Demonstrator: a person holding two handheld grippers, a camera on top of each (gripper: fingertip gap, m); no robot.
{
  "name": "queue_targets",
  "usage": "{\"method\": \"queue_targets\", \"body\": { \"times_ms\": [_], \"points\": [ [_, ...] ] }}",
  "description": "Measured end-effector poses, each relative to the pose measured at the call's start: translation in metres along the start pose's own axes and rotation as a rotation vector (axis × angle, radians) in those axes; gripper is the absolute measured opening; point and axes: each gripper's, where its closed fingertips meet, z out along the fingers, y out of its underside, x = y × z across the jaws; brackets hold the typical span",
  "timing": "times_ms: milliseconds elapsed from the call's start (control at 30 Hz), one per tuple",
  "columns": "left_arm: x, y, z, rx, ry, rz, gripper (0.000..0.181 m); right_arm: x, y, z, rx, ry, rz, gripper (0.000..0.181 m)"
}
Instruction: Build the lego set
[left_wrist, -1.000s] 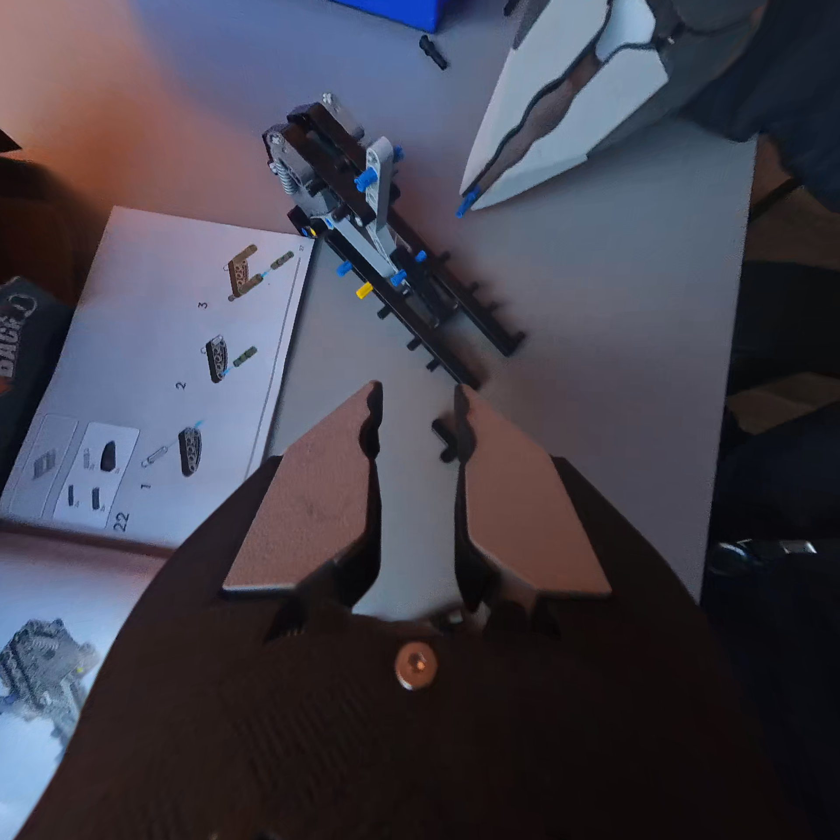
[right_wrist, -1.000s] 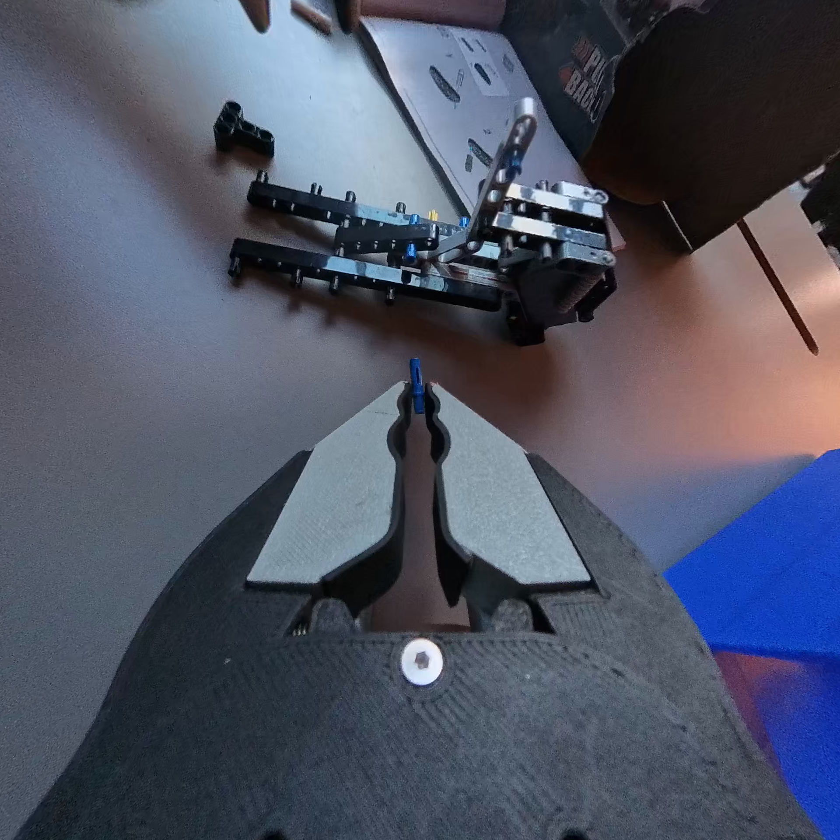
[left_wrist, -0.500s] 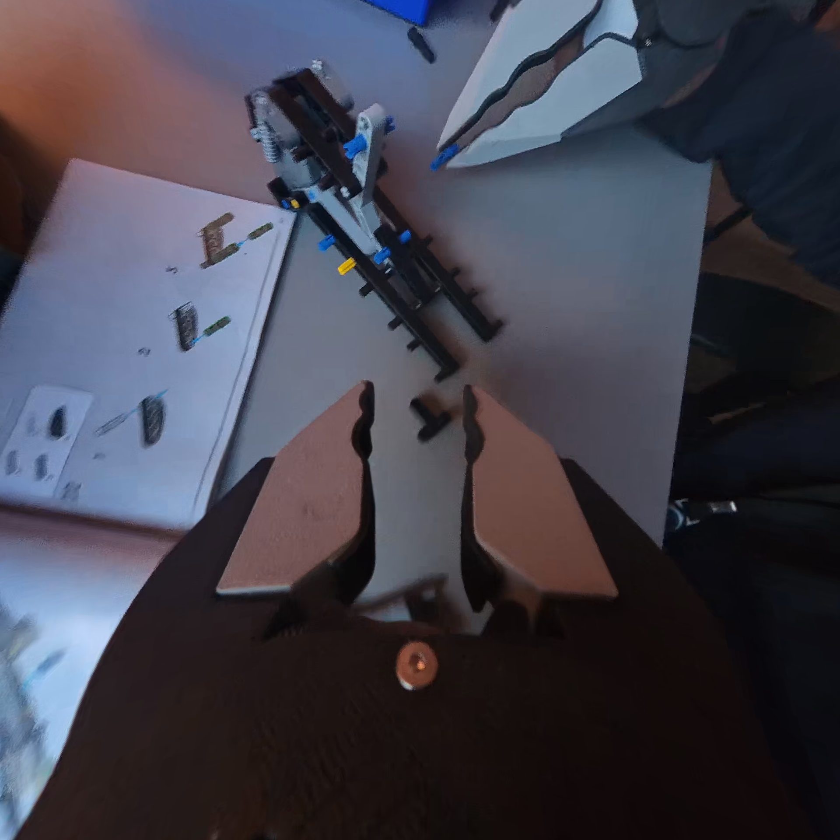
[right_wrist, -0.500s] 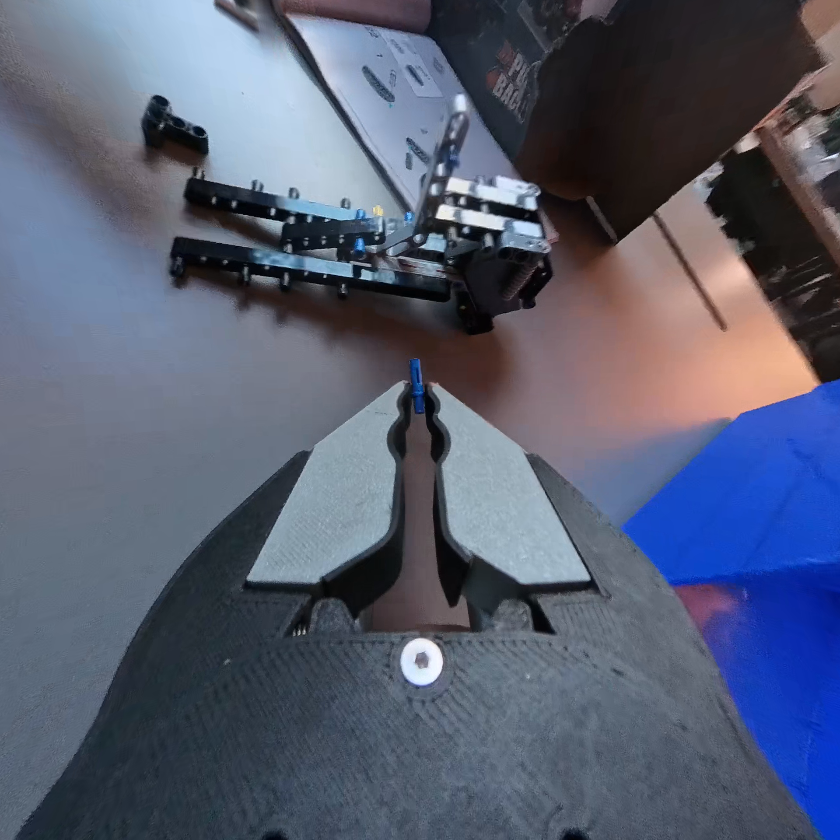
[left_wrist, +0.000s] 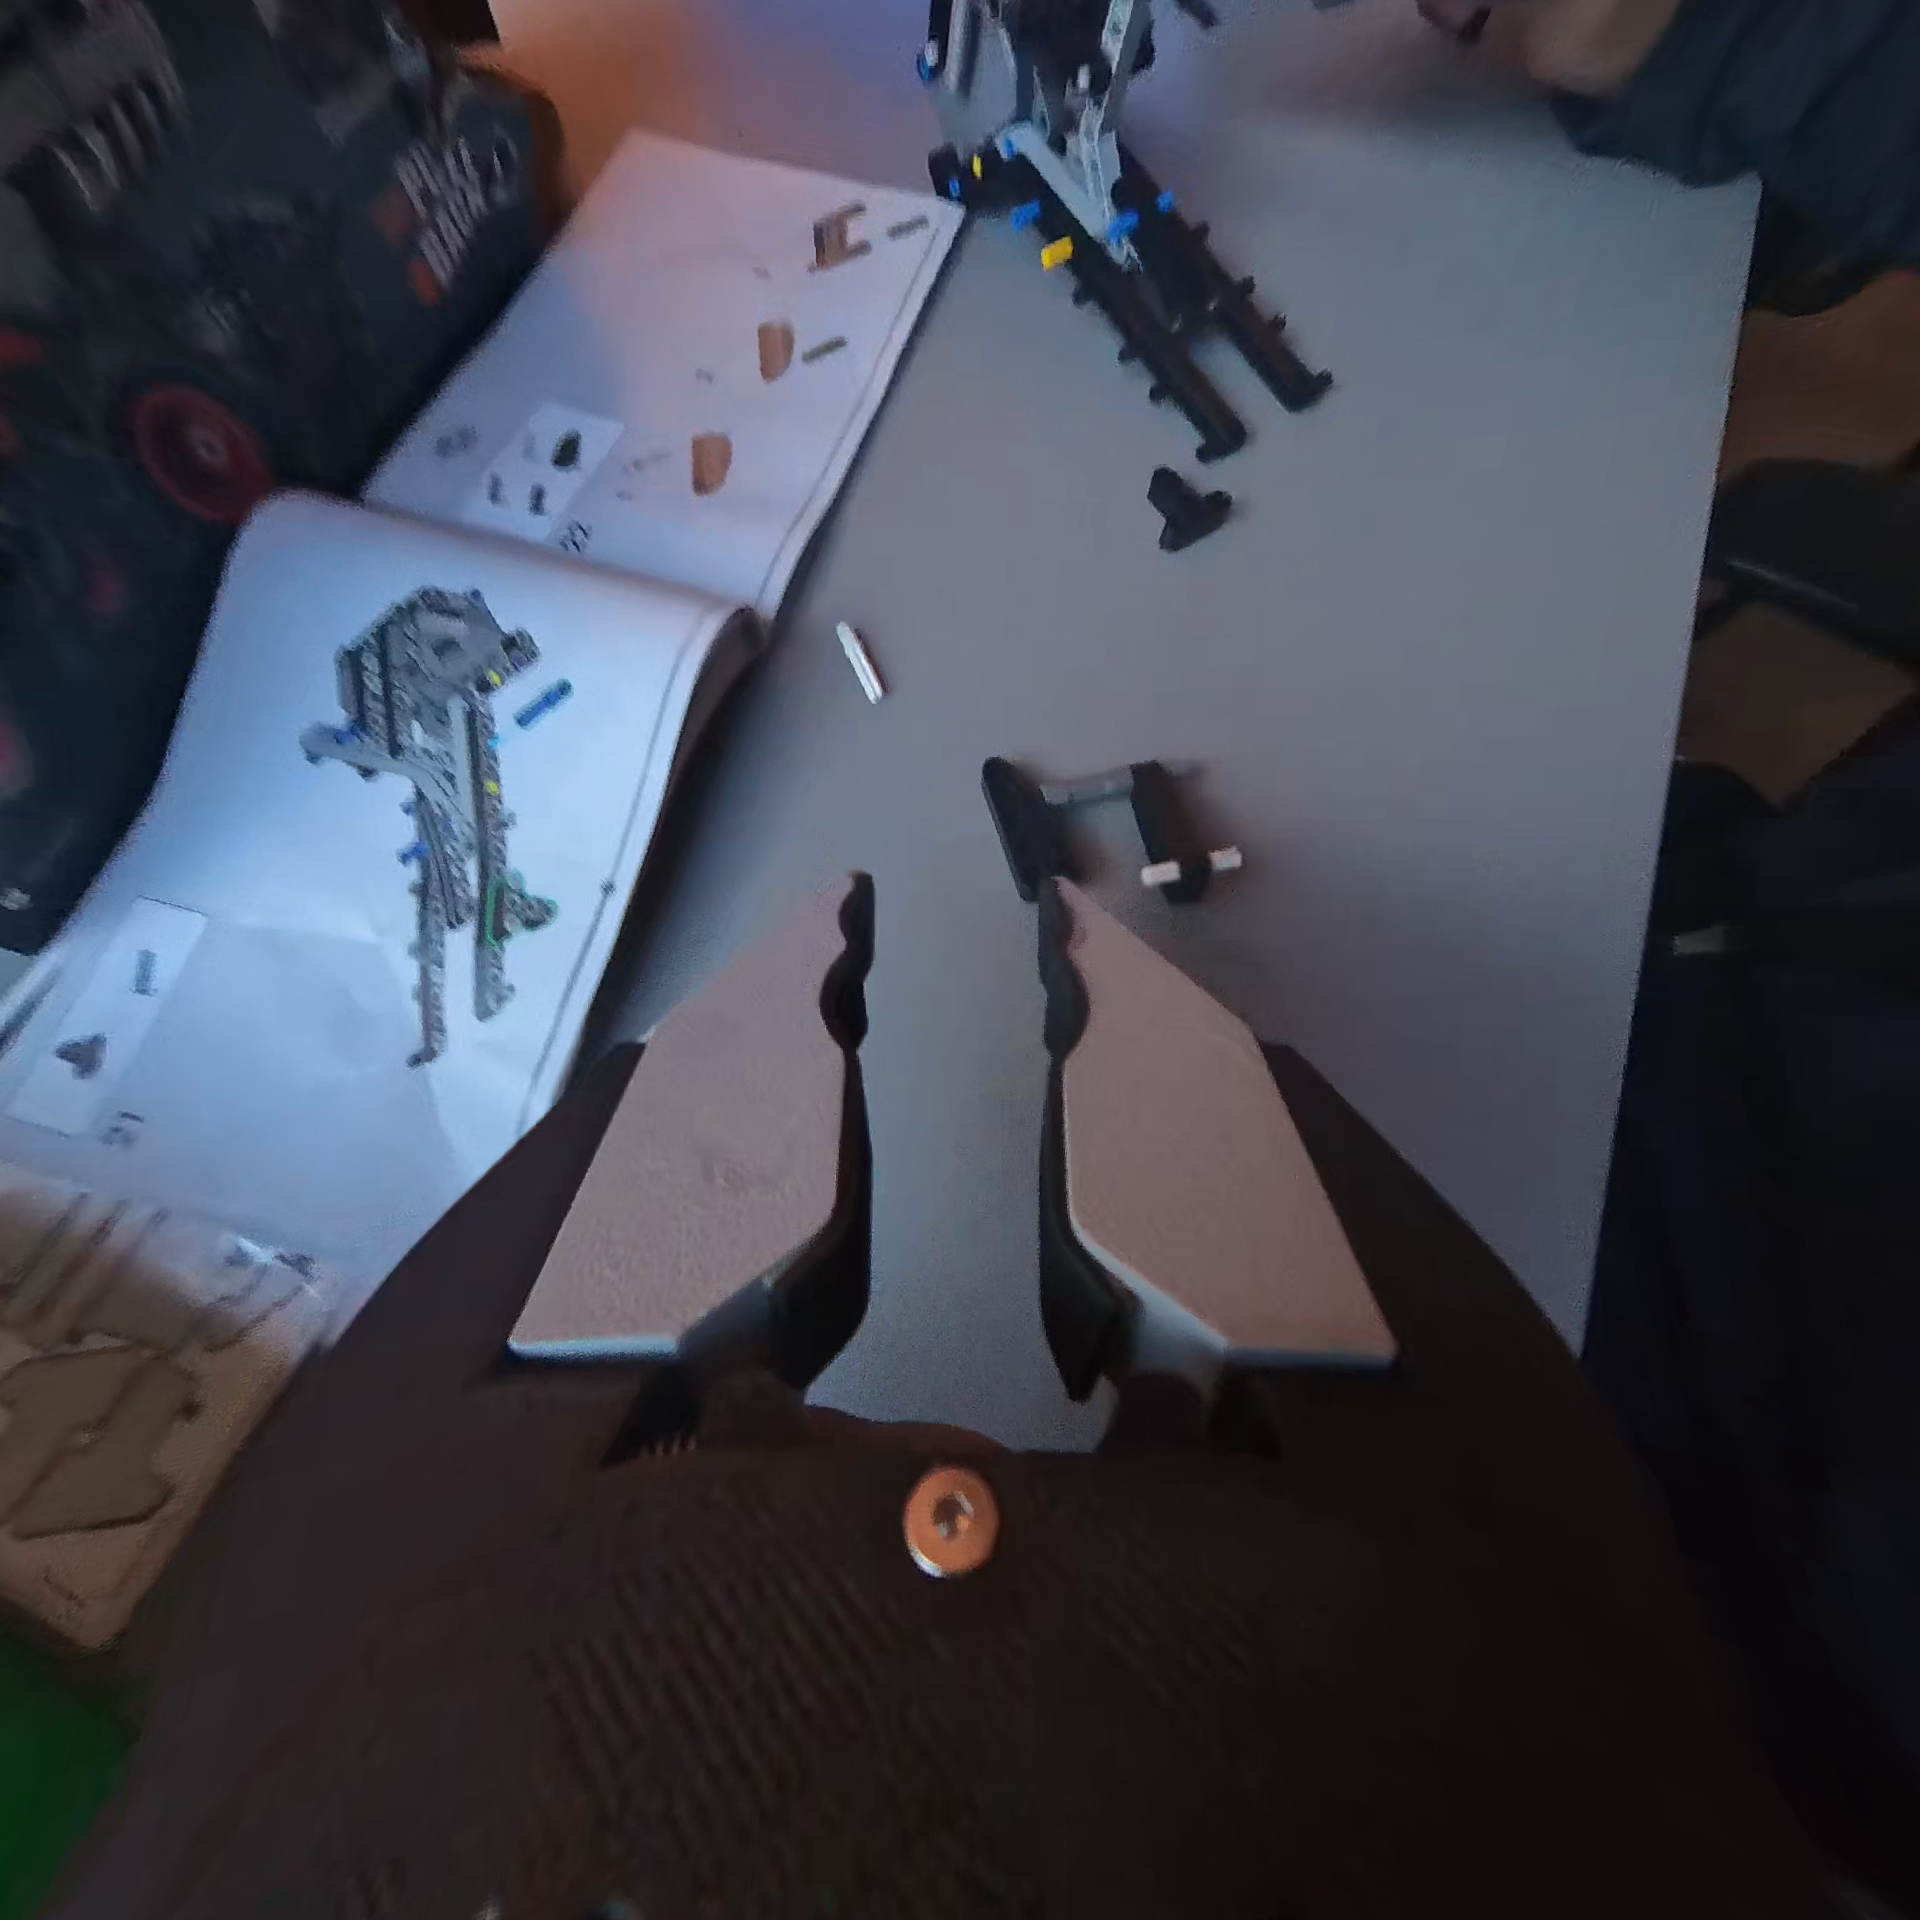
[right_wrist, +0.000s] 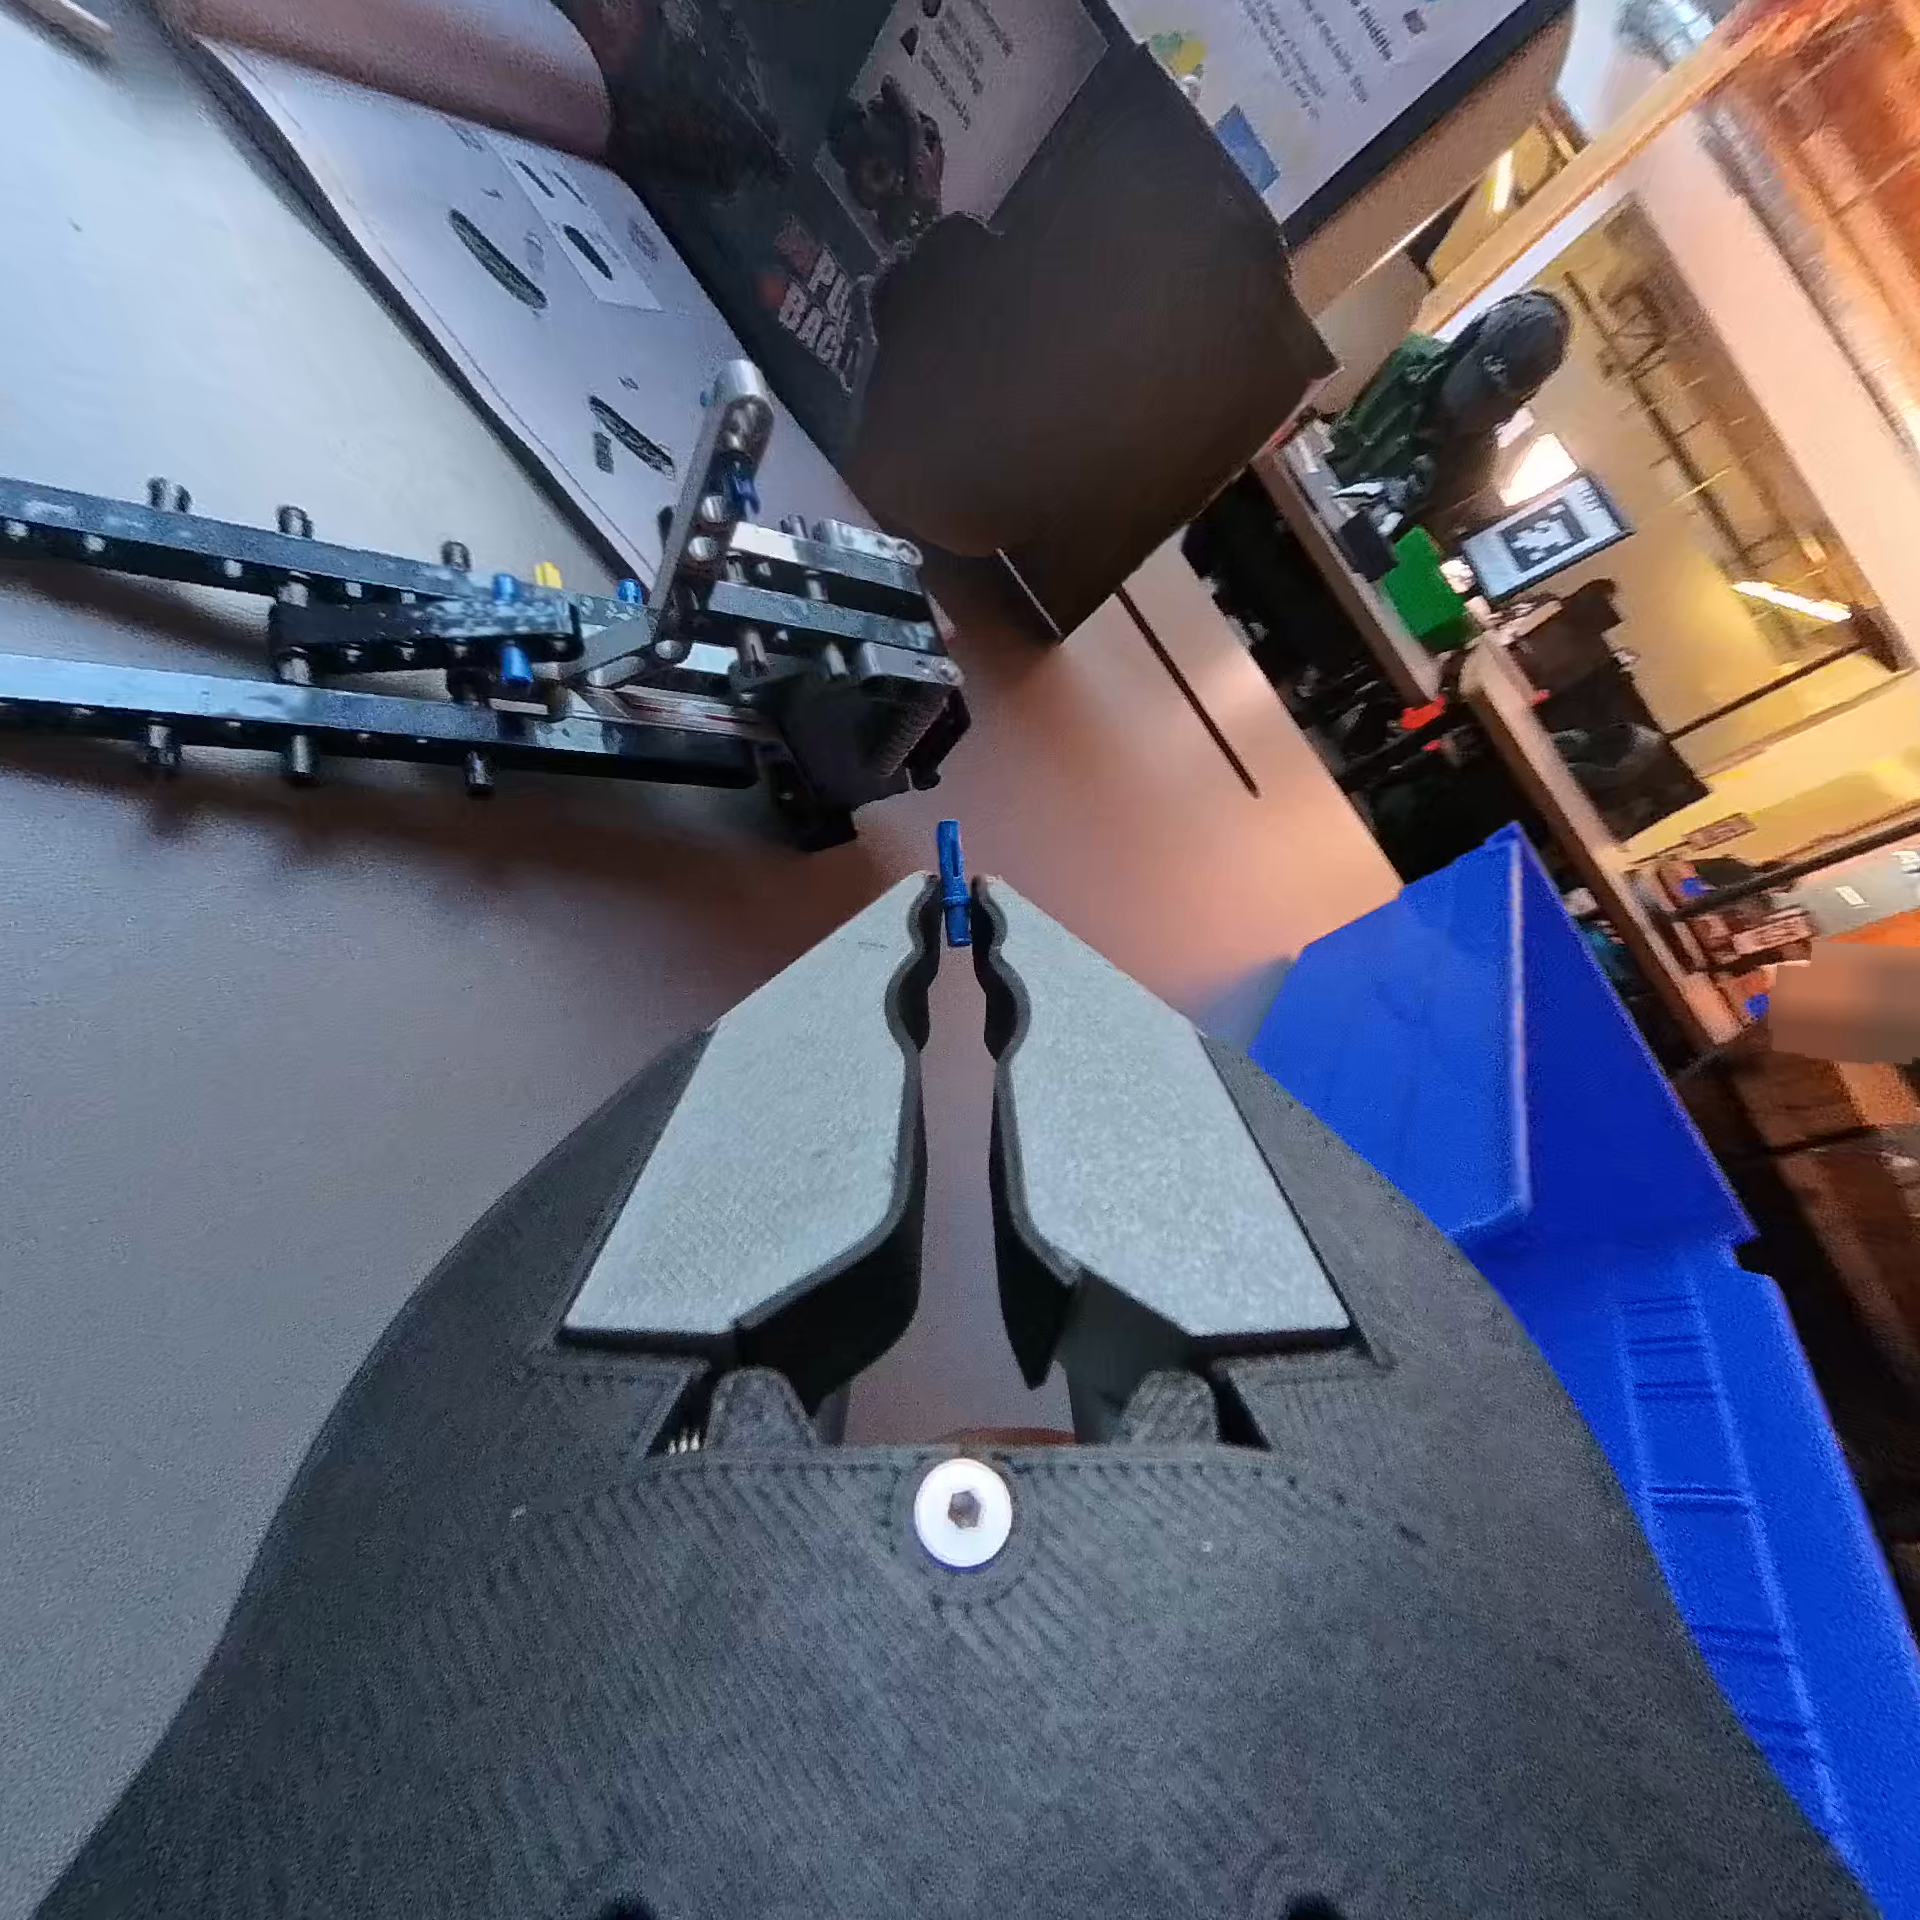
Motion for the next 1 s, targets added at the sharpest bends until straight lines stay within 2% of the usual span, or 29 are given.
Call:
{"method": "queue_targets", "body": {
  "times_ms": [33,133,267,533,667,767,1000],
  "points": [
    [-0.001,0.005,0.002,-0.023,-0.007,-0.028,0.029,0.001,-0.002,0.0,0.005,0.021,-0.019,0.002],
    [0.003,-0.001,-0.001,0.027,-0.019,-0.009,0.027,0.011,-0.017,-0.005,0.065,0.1,-0.045,0.002],
    [-0.011,-0.003,-0.013,0.074,-0.104,-0.029,0.026,0.015,-0.047,-0.008,0.168,0.157,-0.037,0.002],
    [-0.016,0.001,-0.005,0.064,-0.11,-0.033,0.023,-0.022,-0.098,-0.008,0.281,0.125,-0.193,0.002],
    [0.005,-0.017,0.01,0.115,-0.042,-0.018,0.019,-0.058,-0.139,-0.017,0.375,0.129,-0.34,0.003],
    [0.023,-0.035,0.024,0.149,0.01,-0.004,0.019,-0.081,-0.159,-0.018,0.392,0.148,-0.45,0.003],
    [0.067,-0.078,0.052,0.203,0.199,-0.044,0.023,-0.117,-0.167,-0.02,0.431,0.056,-0.525,0.002]
  ]
}}
